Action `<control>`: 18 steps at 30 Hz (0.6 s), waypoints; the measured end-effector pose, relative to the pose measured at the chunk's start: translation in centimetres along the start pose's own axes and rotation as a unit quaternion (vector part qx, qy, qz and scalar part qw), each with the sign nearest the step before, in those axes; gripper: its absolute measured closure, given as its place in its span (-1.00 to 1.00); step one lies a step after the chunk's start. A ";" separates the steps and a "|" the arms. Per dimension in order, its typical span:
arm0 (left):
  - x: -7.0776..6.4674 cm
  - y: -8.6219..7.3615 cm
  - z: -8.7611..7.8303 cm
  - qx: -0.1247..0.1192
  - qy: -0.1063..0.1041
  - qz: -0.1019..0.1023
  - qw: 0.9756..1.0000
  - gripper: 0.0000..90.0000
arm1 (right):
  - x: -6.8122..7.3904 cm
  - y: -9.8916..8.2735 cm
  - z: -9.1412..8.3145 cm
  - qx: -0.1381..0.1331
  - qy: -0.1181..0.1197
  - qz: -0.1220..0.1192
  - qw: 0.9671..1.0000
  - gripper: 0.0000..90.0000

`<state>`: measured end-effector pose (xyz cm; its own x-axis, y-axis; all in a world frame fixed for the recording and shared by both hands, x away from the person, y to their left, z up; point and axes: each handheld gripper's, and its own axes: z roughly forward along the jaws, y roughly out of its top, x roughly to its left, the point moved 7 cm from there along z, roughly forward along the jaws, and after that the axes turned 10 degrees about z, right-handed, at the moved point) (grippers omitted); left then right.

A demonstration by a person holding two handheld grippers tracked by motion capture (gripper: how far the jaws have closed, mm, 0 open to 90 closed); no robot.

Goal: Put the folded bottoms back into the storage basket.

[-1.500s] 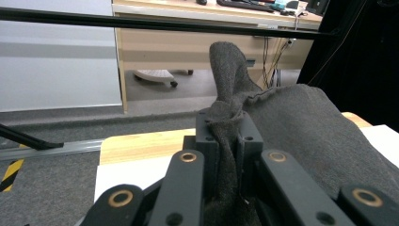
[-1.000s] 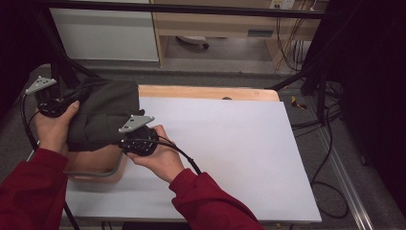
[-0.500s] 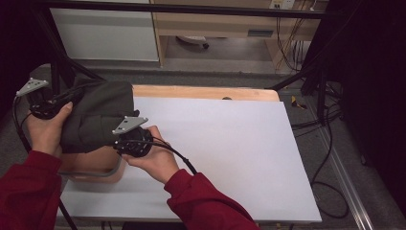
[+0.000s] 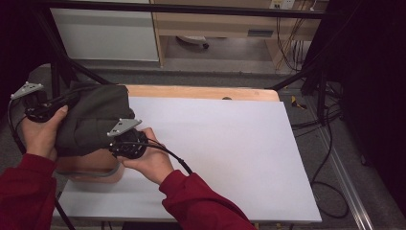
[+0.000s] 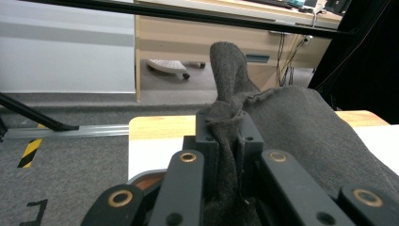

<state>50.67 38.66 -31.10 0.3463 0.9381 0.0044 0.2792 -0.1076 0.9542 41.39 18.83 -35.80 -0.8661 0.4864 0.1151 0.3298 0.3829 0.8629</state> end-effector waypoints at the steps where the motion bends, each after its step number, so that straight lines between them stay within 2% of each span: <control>1: 0.1 0.0 -0.1 0.001 0.001 0.000 1.000 0.85 | 0.1 0.0 0.1 -0.001 0.001 0.000 1.000 0.51; 6: 0.4 -0.2 -0.4 0.004 -0.001 0.001 1.000 0.85 | 0.4 -0.1 0.5 0.000 0.006 0.001 1.000 0.51; 12: 0.6 -0.7 -0.4 0.009 -0.002 0.007 1.000 0.85 | 0.9 -0.2 0.9 0.011 0.000 -0.008 1.000 0.51; 15: 0.9 -0.9 -0.4 0.012 -0.003 -0.003 1.000 0.85 | 0.9 -0.2 1.0 0.013 -0.001 -0.007 1.000 0.51; 18: 0.9 -1.1 -0.3 0.017 -0.004 -0.002 1.000 0.85 | 0.9 -0.3 1.2 0.014 0.002 -0.006 1.000 0.51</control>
<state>50.39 39.74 -32.04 0.3518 0.9361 -0.0007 0.3101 -0.1158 0.9436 40.97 20.07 -36.51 -0.8710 0.4793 0.1073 0.3304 0.4100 0.8501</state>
